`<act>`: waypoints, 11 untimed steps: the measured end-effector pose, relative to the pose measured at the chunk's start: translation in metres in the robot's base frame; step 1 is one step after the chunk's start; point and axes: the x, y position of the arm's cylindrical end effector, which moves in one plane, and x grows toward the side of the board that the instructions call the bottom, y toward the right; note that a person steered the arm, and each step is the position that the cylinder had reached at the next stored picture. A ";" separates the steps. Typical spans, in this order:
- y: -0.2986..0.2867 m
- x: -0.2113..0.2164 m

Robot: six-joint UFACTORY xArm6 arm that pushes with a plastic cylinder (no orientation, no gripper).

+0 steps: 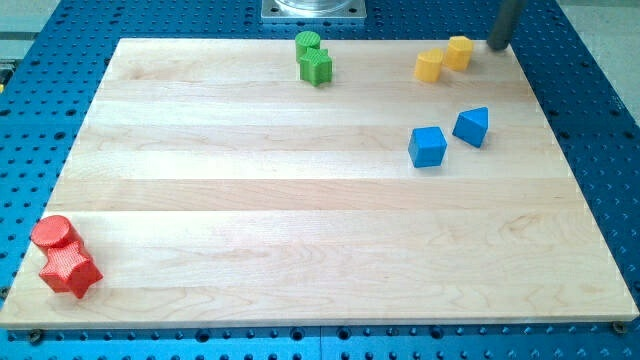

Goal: Place the yellow blocks horizontally to each other

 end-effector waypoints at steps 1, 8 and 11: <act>-0.057 0.040; -0.057 0.016; -0.074 0.065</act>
